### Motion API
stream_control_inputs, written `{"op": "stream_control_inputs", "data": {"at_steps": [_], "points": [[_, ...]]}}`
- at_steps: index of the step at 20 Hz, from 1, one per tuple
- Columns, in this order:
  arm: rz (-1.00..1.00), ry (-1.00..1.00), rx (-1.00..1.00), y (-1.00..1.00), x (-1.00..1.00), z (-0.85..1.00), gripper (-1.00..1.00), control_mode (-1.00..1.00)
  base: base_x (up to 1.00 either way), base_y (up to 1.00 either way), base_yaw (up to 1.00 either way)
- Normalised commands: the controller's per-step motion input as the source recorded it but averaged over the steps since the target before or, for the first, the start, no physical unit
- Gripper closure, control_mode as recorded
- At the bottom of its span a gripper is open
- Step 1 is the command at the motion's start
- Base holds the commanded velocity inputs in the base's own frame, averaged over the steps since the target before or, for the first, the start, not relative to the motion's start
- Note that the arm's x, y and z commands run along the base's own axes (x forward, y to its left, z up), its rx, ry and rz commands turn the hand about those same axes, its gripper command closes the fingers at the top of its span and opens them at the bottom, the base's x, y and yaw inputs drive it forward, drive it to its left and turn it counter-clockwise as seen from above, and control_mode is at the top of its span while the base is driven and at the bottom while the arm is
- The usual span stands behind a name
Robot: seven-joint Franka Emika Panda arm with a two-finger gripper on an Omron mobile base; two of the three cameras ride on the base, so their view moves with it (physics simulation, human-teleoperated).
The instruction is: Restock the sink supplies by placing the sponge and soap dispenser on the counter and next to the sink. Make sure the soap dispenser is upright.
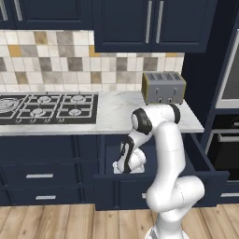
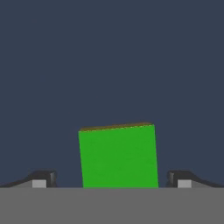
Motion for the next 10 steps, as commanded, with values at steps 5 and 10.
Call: {"op": "stream_control_inputs", "data": {"at_steps": [5, 10], "points": [[0.0, 0.0, 0.01, -0.02, 0.0, -0.2, -1.0, -1.0, 0.0, 0.0, 0.0], [0.0, 0.0, 0.03, -0.14, 0.0, -0.2, -1.0, -1.0, 0.0, 0.0, 0.0]]}}
